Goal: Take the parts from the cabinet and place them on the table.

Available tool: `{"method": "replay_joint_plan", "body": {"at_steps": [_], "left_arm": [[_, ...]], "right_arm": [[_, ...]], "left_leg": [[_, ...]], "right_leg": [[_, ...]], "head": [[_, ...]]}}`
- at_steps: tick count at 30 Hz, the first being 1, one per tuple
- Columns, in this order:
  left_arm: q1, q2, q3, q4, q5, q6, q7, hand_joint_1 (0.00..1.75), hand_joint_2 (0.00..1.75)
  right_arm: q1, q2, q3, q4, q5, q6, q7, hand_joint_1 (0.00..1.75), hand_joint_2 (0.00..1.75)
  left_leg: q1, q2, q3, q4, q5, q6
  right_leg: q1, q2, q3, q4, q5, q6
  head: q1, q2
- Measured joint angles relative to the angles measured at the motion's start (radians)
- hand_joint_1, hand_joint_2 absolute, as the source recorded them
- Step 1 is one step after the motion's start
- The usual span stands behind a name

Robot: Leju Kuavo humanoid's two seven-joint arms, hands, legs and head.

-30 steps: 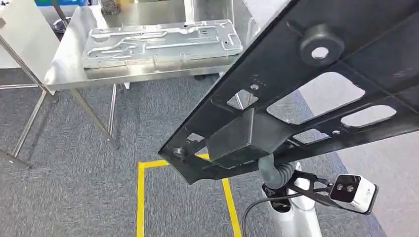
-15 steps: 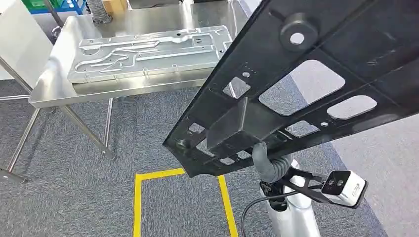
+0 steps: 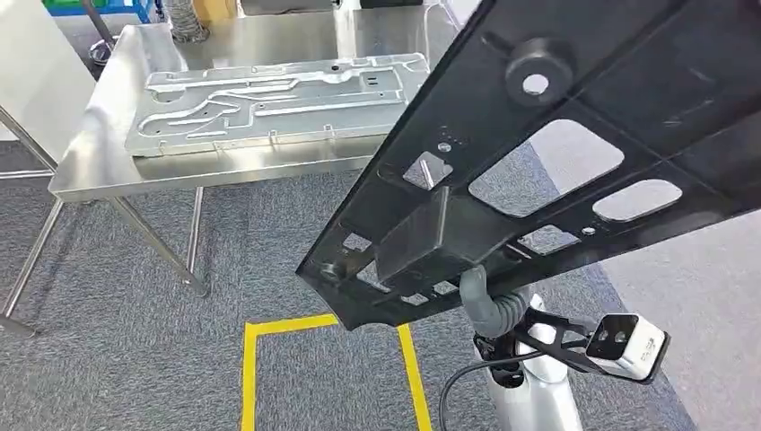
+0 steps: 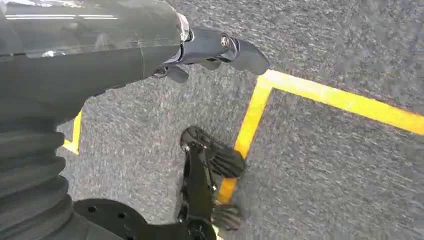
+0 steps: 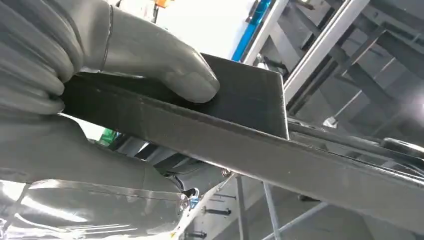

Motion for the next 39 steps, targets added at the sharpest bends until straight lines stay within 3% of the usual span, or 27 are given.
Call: {"method": "replay_joint_plan", "body": {"at_steps": [1, 2, 3, 5, 6, 8, 10, 11, 12, 13, 14, 16, 18, 20, 22, 23, 25, 27, 28, 29, 30, 31, 32, 34, 36, 37, 39], "left_arm": [[-0.001, -0.001, 0.0, 0.0, 0.0, 0.0, 0.0, 0.0, 1.75], [-0.003, -0.001, 0.0, 0.0, 0.0, 0.0, 0.0, 0.0, 1.75], [-0.004, -0.001, 0.0, 0.0, 0.0, 0.001, 0.0, 0.0, 1.75], [-0.004, -0.001, 0.0, 0.0, 0.0, 0.002, 0.0, 0.0, 1.75], [-0.005, -0.001, 0.0, 0.0, 0.0, 0.002, 0.0, 0.0, 1.75], [-0.008, -0.002, 0.0, 0.0, 0.0, 0.002, 0.0, 0.0, 1.75], [-0.006, -0.001, 0.0, 0.0, 0.0, 0.002, 0.0, 0.0, 1.75], [-0.003, -0.001, 0.0, 0.0, 0.0, 0.002, 0.0, 0.0, 1.75], [-0.001, -0.001, 0.0, 0.0, 0.0, 0.002, 0.0, 0.0, 1.75], [-0.001, -0.001, 0.0, 0.0, 0.0, 0.002, 0.0, 0.0, 1.75], [-0.001, -0.001, 0.0, 0.0, 0.0, 0.002, 0.0, 0.0, 1.75], [0.003, -0.001, 0.0, 0.0, 0.0, 0.002, 0.0, 0.0, 1.75], [0.003, 0.0, 0.0, 0.0, 0.0, 0.002, 0.0, 0.0, 1.75], [0.002, -0.001, 0.0, 0.0, 0.0, 0.003, 0.0, 0.0, 1.75], [-0.001, -0.001, 0.0, 0.0, 0.0, 0.003, -0.001, 0.0, 1.75], [-0.002, -0.001, 0.0, 0.0, 0.001, 0.003, -0.001, 0.0, 1.75], [-0.002, -0.001, 0.0, 0.0, 0.004, 0.005, -0.001, 0.0, 1.75], [-0.001, -0.001, 0.0, 0.0, 0.005, 0.006, -0.001, 0.0, 1.75], [-0.001, -0.001, 0.0, 0.0, 0.006, 0.006, -0.001, 0.0, 1.75], [0.0, -0.001, 0.0, 0.0, 0.006, 0.006, 0.0, 0.0, 1.75], [0.0, -0.002, 0.0, 0.0, 0.007, 0.006, 0.0, 0.0, 1.75], [0.001, -0.006, 0.0, 0.0, 0.007, 0.005, 0.0, 0.0, 1.75], [-0.002, -0.013, 0.0, 0.0, 0.007, 0.005, 0.0, 0.0, 1.75], [-0.002, -0.012, 0.0, 0.0, 0.007, 0.005, 0.0, 0.0, 1.75], [-0.004, -0.011, 0.0, 0.0, 0.007, 0.005, 0.0, 0.0, 1.75], [-0.006, -0.011, 0.0, 0.0, 0.007, 0.006, -0.001, 0.0, 1.75], [-0.011, -0.013, 0.0, 0.0, 0.006, 0.006, -0.002, 0.0, 1.75]], "right_arm": [[0.001, 0.0, -0.001, 0.0, 0.0, 0.0, 0.0, 1.75, 1.75], [0.001, 0.0, -0.002, 0.0, 0.0, 0.0, 0.001, 1.75, 1.75], [0.002, 0.0, -0.003, -0.001, 0.0, 0.0, 0.0, 1.75, 1.75], [0.002, 0.0, -0.005, -0.003, 0.0, 0.0, 0.001, 1.75, 1.75], [0.004, 0.0, -0.006, -0.006, 0.0, 0.0, 0.001, 1.75, 1.75], [0.0, 0.001, -0.006, -0.008, -0.001, 0.002, 0.0, 1.75, 1.75], [0.003, 0.001, -0.007, -0.008, -0.001, 0.002, 0.0, 1.75, 1.75], [0.005, 0.001, -0.007, -0.008, 0.0, 0.002, 0.0, 1.75, 1.75], [0.005, 0.001, -0.007, -0.008, 0.0, 0.002, 0.0, 1.75, 1.75], [0.005, 0.001, -0.007, -0.008, 0.0, 0.002, 0.0, 1.75, 1.75], [0.005, 0.001, -0.007, -0.008, 0.0, 0.002, 0.0, 1.75, 1.75], [0.004, 0.001, -0.007, -0.007, 0.0, 0.001, 0.0, 1.75, 1.75], [0.006, 0.001, -0.007, -0.007, -0.001, 0.001, 0.0, 1.75, 1.75], [0.005, 0.002, -0.007, -0.008, 0.0, 0.001, 0.001, 1.75, 1.75], [0.003, 0.002, -0.006, -0.008, -0.001, 0.001, 0.001, 1.75, 1.75], [0.0, 0.002, -0.006, -0.008, -0.002, 0.002, -0.001, 1.75, 1.75], [0.001, 0.002, -0.006, -0.008, 0.002, -0.002, -0.001, 1.75, 1.75], [0.0, 0.002, -0.005, -0.005, 0.008, -0.021, 0.0, 1.75, 1.75], [0.0, 0.002, -0.005, -0.003, 0.015, -0.036, 0.0, 1.75, 1.75], [-0.001, 0.001, -0.003, 0.0, 0.024, -0.052, 0.0, 1.75, 1.75], [-0.001, -0.001, 0.0, 0.003, 0.027, -0.064, 0.0, 1.75, 1.75], [-0.001, -0.002, 0.003, 0.006, 0.029, -0.072, 0.0, 1.75, 1.75], [0.001, -0.003, 0.004, 0.011, 0.029, -0.074, 0.0, 1.75, 1.75], [-0.002, -0.006, 0.007, 0.015, 0.03, -0.078, 0.002, 1.75, 1.75], [-0.009, -0.006, 0.011, 0.018, 0.026, -0.09, 0.002, 1.75, 1.75], [-0.01, -0.007, 0.013, 0.018, 0.026, -0.095, 0.001, 1.75, 1.75], [-0.013, -0.008, 0.014, 0.02, 0.012, -0.092, 0.001, 1.75, 1.75]], "left_leg": [[-0.001, 0.0, 0.005, 0.0, -0.009, -0.005], [-0.001, -0.002, 0.007, -0.002, -0.014, -0.013], [0.0, 0.0, 0.004, -0.009, -0.019, -0.021], [-0.001, 0.001, 0.021, 0.005, -0.006, -0.034], [0.001, 0.003, 0.008, 0.032, -0.005, -0.036], [0.004, 0.006, -0.069, 0.169, 0.0, -0.046], [0.005, 0.006, -0.168, 0.292, -0.078, -0.054], [0.005, 0.006, -0.199, 0.315, -0.114, -0.053], [0.006, 0.007, -0.216, 0.306, -0.125, -0.052], [0.007, 0.007, -0.217, 0.264, -0.106, -0.052], [0.007, 0.008, -0.204, 0.195, -0.056, -0.049], [0.006, 0.016, -0.182, 0.044, 0.12, -0.037], [-0.004, 0.019, -0.18, 0.035, 0.118, -0.025], [-0.002, 0.014, -0.167, 0.026, 0.118, -0.011], [0.002, 0.008, -0.138, 0.016, 0.11, 0.0], [0.002, 0.007, -0.128, 0.015, 0.103, 0.005], [0.002, 0.006, -0.109, 0.015, 0.083, 0.008], [0.001, 0.001, -0.08, 0.015, 0.059, 0.009], [0.0, -0.003, -0.062, 0.015, 0.046, 0.008], [-0.001, -0.005, -0.043, 0.015, 0.032, 0.006], [-0.003, -0.006, -0.024, 0.014, 0.018, 0.005], [-0.003, -0.006, -0.02, 0.01, 0.004, 0.004], [-0.007, -0.011, 0.002, 0.017, -0.01, -0.001], [-0.004, -0.015, 0.018, 0.003, -0.024, -0.015], [-0.006, -0.014, 0.025, 0.021, -0.001, -0.028], [-0.003, -0.007, 0.009, 0.06, 0.005, -0.029], [-0.001, -0.002, -0.075, 0.191, -0.014, -0.038]], "right_leg": [[0.004, 0.001, 0.007, -0.033, 0.016, -0.009], [0.011, 0.0, 0.007, -0.042, -0.014, -0.019], [0.012, 0.0, 0.009, -0.039, 0.001, -0.029], [0.012, 0.001, 0.026, -0.049, -0.009, -0.046], [0.007, 0.0, 0.044, -0.06, -0.011, -0.05], [0.007, -0.003, 0.067, -0.066, -0.026, -0.061], [0.007, -0.002, 0.085, -0.066, -0.045, -0.063], [0.007, -0.001, 0.097, -0.066, -0.055, -0.062], [0.007, 0.001, 0.11, -0.066, -0.065, -0.062], [0.007, 0.001, 0.126, -0.066, -0.077, -0.06], [0.007, 0.0, 0.144, -0.066, -0.09, -0.057], [0.008, -0.002, 0.165, -0.067, -0.116, -0.05], [0.013, 0.003, 0.174, -0.066, -0.133, -0.035], [0.012, 0.003, 0.185, -0.053, -0.122, -0.021], [0.008, 0.002, 0.158, 0.015, -0.113, -0.01], [0.007, 0.002, 0.113, 0.083, -0.118, -0.006], [0.006, 0.001, 0.011, 0.207, -0.177, -0.001], [0.007, 0.001, -0.05, 0.237, -0.242, -0.004], [0.007, 0.001, -0.056, 0.204, -0.237, -0.004], [0.01, 0.002, -0.049, 0.146, -0.204, -0.01], [0.013, 0.001, -0.036, 0.073, -0.14, -0.018], [0.019, 0.001, -0.025, -0.007, -0.032, -0.038], [0.027, 0.014, -0.027, -0.035, 0.042, -0.043], [0.028, 0.013, -0.013, -0.035, 0.022, -0.049], [0.028, 0.01, 0.019, -0.056, 0.012, -0.062], [0.023, 0.007, 0.041, -0.071, 0.006, -0.063], [0.019, 0.0, 0.07, -0.081, -0.015, -0.07]], "head": [[0.0, 0.0], [0.001, 0.0], [0.001, 0.0], [0.001, 0.0], [0.0, 0.0], [0.0, 0.0], [0.0, 0.0], [0.0, 0.0], [0.0, 0.0], [0.0, 0.0], [0.0, 0.0], [0.001, 0.0], [0.001, 0.0], [0.0, 0.0], [0.001, 0.0], [0.0, 0.0], [0.0, 0.0], [0.0, 0.0], [0.0, 0.0], [0.001, 0.0], [0.001, 0.0], [0.001, 0.0], [0.0, 0.0], [0.001, 0.0], [0.0, 0.0], [0.0, 0.0], [0.0, 0.0]]}}
